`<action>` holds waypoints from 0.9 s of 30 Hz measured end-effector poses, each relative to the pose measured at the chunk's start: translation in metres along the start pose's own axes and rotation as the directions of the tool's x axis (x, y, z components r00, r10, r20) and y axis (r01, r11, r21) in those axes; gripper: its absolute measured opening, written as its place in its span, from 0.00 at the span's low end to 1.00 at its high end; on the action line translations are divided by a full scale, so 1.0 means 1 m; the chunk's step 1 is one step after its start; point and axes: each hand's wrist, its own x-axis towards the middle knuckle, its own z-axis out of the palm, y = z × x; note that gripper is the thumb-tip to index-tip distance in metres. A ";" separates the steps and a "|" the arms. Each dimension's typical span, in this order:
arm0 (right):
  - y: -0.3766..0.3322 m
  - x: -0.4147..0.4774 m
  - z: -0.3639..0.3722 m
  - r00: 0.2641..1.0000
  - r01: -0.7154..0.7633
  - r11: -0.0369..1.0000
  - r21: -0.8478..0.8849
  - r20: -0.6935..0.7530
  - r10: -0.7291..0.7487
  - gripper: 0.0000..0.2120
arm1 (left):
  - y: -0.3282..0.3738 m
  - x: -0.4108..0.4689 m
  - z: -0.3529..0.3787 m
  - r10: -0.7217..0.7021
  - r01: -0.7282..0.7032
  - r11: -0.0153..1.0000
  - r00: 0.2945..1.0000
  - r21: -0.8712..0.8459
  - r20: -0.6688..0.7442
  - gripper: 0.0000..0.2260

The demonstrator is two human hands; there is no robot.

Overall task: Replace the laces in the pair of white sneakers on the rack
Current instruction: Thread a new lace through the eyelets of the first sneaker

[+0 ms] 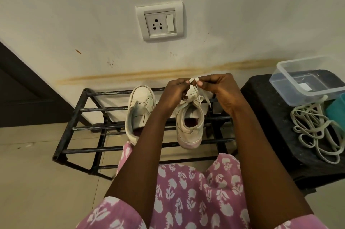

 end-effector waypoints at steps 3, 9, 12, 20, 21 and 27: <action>-0.003 0.001 0.010 0.998 0.034 0.999 0.030 -0.056 -0.032 0.07 | -0.001 -0.001 -0.001 0.029 -0.030 0.999 0.998 0.014 0.047 0.12; -0.007 0.002 0.016 0.991 0.056 0.997 0.053 -0.123 -0.049 0.14 | -0.005 -0.004 -0.003 0.098 -0.103 0.994 0.987 0.038 0.127 0.06; -0.007 0.001 0.017 0.990 0.058 0.995 0.082 -0.135 -0.047 0.11 | -0.007 -0.004 -0.001 0.135 -0.143 0.985 0.987 0.093 0.092 0.05; -0.002 0.000 0.012 0.991 -0.071 0.976 0.206 -0.099 0.093 0.04 | -0.010 -0.002 0.005 0.135 -0.141 0.985 0.988 0.098 0.072 0.11; -0.001 -0.001 0.010 0.991 -0.093 0.972 0.218 -0.075 0.112 0.04 | -0.011 -0.001 0.004 0.117 -0.120 0.991 0.992 0.060 0.051 0.11; 0.000 -0.003 0.006 0.993 -0.084 0.994 0.067 -0.075 0.089 0.06 | -0.016 0.003 0.002 0.035 -0.034 0.998 0.999 -0.050 0.009 0.11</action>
